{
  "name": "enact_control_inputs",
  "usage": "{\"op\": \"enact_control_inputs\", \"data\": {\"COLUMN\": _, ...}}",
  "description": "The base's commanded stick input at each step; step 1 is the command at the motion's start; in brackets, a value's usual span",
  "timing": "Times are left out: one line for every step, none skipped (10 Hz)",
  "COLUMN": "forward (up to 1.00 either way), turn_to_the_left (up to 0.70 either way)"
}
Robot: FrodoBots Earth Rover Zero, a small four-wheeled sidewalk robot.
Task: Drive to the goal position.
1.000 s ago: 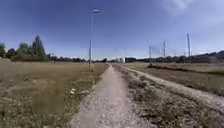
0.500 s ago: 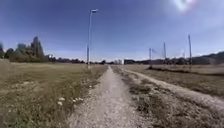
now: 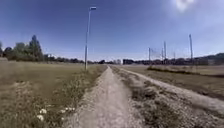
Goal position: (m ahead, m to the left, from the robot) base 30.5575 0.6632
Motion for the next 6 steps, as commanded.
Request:
{"op": "enact_control_inputs", "data": {"forward": 0.7, "turn_to_the_left": 0.0}}
{"op": "enact_control_inputs", "data": {"forward": 0.7, "turn_to_the_left": 0.0}}
{"op": "enact_control_inputs", "data": {"forward": 0.7, "turn_to_the_left": 0.0}}
{"op": "enact_control_inputs", "data": {"forward": 0.7, "turn_to_the_left": 0.0}}
{"op": "enact_control_inputs", "data": {"forward": 0.7, "turn_to_the_left": -0.02}}
{"op": "enact_control_inputs", "data": {"forward": 0.7, "turn_to_the_left": -0.34}}
